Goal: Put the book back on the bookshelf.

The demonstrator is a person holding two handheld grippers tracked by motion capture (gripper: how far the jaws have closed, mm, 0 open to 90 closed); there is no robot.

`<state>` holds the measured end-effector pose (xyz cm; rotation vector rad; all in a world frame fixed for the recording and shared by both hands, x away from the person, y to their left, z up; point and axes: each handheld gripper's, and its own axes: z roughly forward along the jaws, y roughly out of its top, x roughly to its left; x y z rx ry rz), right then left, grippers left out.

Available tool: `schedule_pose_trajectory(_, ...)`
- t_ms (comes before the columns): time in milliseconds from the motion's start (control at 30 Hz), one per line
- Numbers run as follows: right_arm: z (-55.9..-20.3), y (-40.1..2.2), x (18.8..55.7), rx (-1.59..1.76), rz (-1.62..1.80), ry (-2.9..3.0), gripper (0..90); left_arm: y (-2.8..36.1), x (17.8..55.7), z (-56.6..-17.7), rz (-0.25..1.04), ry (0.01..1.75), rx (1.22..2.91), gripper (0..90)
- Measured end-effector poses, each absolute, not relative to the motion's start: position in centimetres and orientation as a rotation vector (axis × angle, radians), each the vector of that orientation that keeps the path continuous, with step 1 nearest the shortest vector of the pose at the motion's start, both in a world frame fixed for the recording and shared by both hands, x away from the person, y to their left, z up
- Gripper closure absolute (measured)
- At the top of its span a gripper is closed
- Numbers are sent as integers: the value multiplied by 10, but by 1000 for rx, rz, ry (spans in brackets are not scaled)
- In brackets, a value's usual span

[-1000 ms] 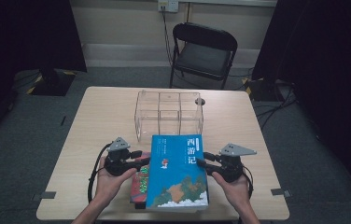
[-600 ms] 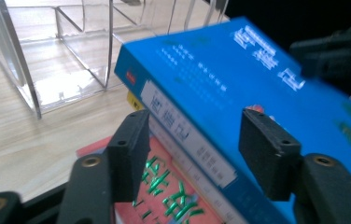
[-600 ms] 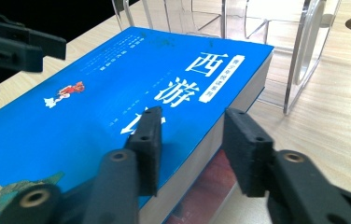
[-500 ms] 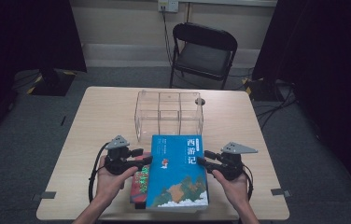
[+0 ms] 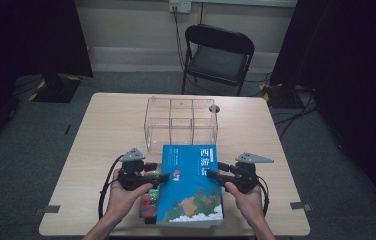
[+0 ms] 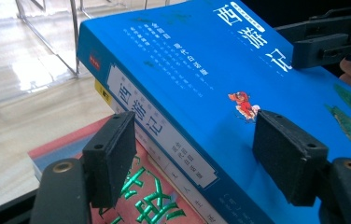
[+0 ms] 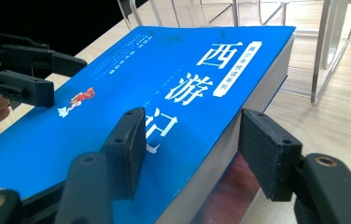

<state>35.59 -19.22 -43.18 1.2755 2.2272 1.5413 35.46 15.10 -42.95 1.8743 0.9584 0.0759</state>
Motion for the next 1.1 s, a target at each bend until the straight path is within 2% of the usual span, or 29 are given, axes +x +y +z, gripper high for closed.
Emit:
schedule_pose_trajectory(133, -432, -189, 356, 1308, 1534, 2216, 396, 150, 356, -430, 72, 931, 1885, 305)
schedule_pose_trajectory(233, -428, -186, 355, 1312, 1493, 2213, 418, 147, 357, -432, 52, 934, 1872, 305)
schedule_pose_trajectory(300, -424, -185, 354, 1317, 1489, 2192, 466, 144, 357, -433, 61, 922, 1871, 304)
schedule_pose_trajectory(367, -420, -186, 353, 1319, 1504, 2198, 465, 142, 356, -433, 76, 926, 1873, 267)
schedule_pose_trajectory(500, -415, -186, 350, 1330, 1534, 2203, 469, 140, 355, -433, 86, 925, 1874, 248)
schedule_pose_trajectory(633, -415, -185, 344, 1332, 1548, 2232, 508, 141, 356, -435, 72, 929, 1865, 244)
schedule_pose_trajectory(667, -417, -184, 344, 1333, 1544, 2263, 566, 141, 356, -436, 63, 935, 1857, 243)
schedule_pose_trajectory(900, -421, -181, 343, 1325, 1571, 2283, 553, 142, 358, -436, 40, 940, 1850, 240)
schedule_pose_trajectory(1100, -417, -172, 365, 1286, 1544, 2350, 560, 143, 359, -437, 17, 953, 1854, 234)
